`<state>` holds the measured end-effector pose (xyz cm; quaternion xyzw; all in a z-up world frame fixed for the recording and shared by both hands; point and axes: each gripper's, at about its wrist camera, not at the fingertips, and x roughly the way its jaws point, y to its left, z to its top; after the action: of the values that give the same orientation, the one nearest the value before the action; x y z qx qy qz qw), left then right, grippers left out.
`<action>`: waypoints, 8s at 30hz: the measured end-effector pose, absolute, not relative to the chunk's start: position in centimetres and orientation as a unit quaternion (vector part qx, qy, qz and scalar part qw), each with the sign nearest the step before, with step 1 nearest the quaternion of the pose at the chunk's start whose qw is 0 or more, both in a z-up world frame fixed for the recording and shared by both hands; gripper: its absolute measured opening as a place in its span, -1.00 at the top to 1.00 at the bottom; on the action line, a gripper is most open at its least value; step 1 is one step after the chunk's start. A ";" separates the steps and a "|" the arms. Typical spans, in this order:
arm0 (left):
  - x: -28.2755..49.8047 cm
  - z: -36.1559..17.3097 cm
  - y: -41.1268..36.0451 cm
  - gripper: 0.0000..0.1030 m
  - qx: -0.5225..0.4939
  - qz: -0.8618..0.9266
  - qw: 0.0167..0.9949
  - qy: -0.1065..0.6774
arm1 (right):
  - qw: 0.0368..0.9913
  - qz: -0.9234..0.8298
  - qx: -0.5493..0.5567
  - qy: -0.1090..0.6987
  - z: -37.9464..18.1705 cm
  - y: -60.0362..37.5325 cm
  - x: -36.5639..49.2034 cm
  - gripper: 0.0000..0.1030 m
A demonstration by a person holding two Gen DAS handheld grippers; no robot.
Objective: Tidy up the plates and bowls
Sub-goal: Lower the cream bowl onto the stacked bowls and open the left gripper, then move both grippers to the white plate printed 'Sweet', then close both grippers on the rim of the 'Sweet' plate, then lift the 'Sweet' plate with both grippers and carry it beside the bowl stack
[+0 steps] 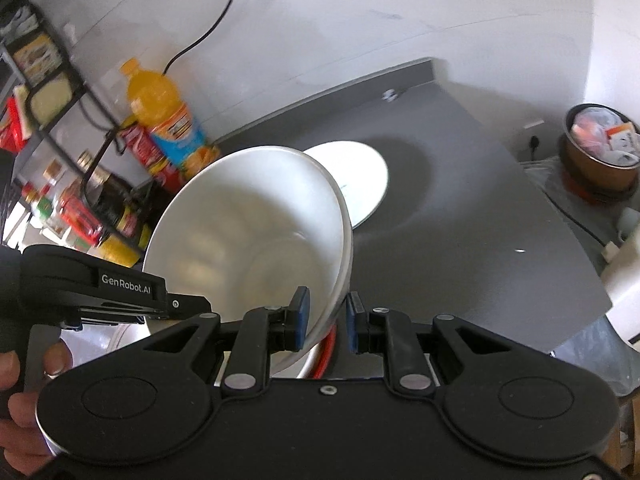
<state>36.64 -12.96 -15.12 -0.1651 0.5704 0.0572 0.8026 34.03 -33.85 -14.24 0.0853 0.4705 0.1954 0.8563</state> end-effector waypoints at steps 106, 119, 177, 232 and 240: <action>39.0 -15.2 0.9 -0.09 -0.107 0.069 0.828 0.547 | 0.849 0.163 0.130 0.486 -15.0 -23.3 38.1 -0.39; 38.3 -17.7 5.9 -0.06 -0.193 0.117 0.814 0.535 | 0.815 0.194 0.131 0.529 -17.5 -20.0 42.4 -0.12; 40.6 -25.3 12.4 0.79 -0.326 0.174 0.772 0.517 | 0.775 0.217 0.103 0.584 -24.9 -14.8 48.5 0.88; 35.2 -16.7 13.7 0.85 -0.268 0.046 0.834 0.480 | 0.854 0.155 0.165 0.469 -16.5 -15.8 35.2 0.86; 31.8 -16.2 13.8 0.85 -0.274 0.058 0.840 0.466 | 0.854 0.176 0.148 0.467 -15.8 -15.2 32.9 0.85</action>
<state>31.84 13.76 -16.25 -0.2737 0.4657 0.0582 0.8395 32.85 -15.24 -15.84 0.1483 0.4669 0.1759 0.8539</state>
